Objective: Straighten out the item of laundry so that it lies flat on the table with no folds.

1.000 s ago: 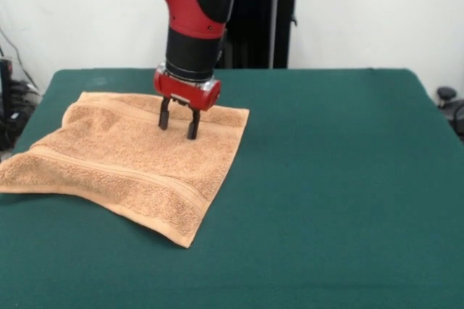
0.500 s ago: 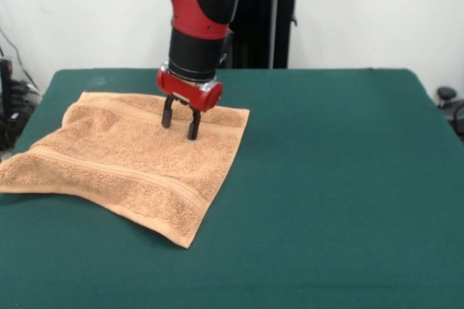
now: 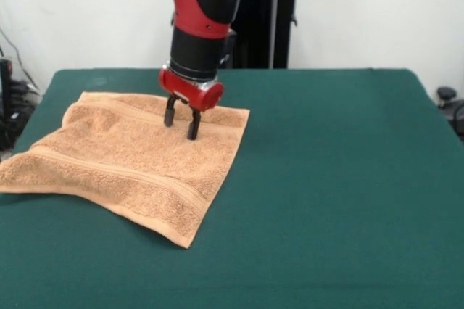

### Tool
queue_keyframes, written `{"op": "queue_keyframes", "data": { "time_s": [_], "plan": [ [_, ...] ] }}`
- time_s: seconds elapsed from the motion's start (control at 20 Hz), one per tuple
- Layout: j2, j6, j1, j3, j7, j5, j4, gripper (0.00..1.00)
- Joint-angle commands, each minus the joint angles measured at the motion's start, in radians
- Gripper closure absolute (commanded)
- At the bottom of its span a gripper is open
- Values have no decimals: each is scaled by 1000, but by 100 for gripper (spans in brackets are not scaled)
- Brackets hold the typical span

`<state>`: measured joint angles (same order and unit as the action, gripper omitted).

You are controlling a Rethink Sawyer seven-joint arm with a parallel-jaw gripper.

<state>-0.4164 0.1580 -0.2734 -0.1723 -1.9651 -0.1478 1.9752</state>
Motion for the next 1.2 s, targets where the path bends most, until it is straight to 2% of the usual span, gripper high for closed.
{"op": "queue_keyframes", "data": {
  "time_s": [0.05, 0.25, 0.55, 0.7, 0.95, 1.2],
  "plan": [
    [194, -1, -2, 365, -432, -171, 73, 0],
    [202, -38, -22, 395, -480, -255, 102, 0],
    [244, -33, -117, 487, -581, -340, 154, 0],
    [248, -16, -97, 452, -513, -307, 132, 0],
    [247, 14, -6, 313, -339, -219, 62, 0],
    [254, 36, 21, 234, -254, -159, 29, 0]
  ]
}}
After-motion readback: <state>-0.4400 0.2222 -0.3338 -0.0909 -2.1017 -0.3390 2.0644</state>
